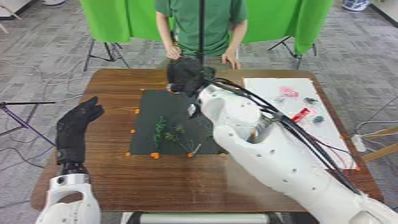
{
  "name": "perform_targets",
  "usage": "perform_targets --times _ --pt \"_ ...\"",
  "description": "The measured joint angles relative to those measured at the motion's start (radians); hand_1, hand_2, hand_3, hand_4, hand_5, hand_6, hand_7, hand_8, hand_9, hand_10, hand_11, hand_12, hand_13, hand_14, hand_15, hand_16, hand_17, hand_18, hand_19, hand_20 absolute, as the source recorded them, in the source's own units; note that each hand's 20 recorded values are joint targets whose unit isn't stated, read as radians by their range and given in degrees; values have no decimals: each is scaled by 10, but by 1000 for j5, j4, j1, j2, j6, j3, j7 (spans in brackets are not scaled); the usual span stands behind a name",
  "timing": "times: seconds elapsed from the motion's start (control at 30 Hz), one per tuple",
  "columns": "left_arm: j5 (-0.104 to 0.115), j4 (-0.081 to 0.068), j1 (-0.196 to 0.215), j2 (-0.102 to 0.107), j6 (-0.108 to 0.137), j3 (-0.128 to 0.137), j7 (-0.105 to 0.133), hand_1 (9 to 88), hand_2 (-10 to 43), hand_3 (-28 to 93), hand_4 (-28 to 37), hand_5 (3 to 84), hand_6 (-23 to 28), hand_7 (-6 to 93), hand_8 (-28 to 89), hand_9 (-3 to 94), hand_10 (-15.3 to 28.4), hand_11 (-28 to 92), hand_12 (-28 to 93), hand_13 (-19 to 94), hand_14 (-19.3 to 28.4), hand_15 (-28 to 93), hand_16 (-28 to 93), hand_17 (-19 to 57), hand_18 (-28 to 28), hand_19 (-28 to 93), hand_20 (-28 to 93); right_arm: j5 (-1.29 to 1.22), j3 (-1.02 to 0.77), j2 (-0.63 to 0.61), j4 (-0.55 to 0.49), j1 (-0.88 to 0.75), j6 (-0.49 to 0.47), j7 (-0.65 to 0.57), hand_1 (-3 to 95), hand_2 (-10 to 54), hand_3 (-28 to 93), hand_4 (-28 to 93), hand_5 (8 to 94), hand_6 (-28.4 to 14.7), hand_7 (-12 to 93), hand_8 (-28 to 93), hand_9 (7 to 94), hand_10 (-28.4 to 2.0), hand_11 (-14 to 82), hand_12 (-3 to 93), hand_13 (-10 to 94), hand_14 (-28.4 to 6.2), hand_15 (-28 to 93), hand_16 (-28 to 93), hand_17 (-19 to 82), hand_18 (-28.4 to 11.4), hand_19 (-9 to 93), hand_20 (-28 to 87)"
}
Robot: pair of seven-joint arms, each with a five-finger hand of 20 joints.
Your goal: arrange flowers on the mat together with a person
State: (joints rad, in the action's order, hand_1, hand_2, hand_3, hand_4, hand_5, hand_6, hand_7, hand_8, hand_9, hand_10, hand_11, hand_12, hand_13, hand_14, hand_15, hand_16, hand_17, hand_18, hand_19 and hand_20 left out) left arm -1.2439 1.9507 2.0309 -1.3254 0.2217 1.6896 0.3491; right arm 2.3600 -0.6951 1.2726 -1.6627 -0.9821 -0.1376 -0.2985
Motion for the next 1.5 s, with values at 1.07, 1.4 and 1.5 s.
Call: perform_targets --times 1.07,1.4,1.5 --pt "83 -16 -5 15 33 -18 -23 247 198 708 -255 496 42 121 -58 477 139 204 150 385 173 243 20 91 126 154 222 133 210 120 194 44 -72 67 557 -95 582 -184 772 49 165 57 936 -67 61 354 937 0 440 302 590 -118 764 335" --pt "74 -17 -9 15 23 -22 -26 259 168 708 -233 496 39 125 -58 475 137 204 151 385 173 244 21 89 125 149 219 163 209 118 194 36 -121 66 522 -95 599 -189 713 56 160 -2 919 -75 79 333 937 -3 416 326 582 -121 760 331" --pt "72 -17 -9 15 22 -22 -26 261 155 709 -224 496 39 128 -58 474 137 203 151 385 173 243 21 88 125 148 218 168 209 118 194 34 -126 67 484 -95 642 -209 691 58 166 -91 908 -78 109 308 937 -3 413 331 581 -123 760 332"
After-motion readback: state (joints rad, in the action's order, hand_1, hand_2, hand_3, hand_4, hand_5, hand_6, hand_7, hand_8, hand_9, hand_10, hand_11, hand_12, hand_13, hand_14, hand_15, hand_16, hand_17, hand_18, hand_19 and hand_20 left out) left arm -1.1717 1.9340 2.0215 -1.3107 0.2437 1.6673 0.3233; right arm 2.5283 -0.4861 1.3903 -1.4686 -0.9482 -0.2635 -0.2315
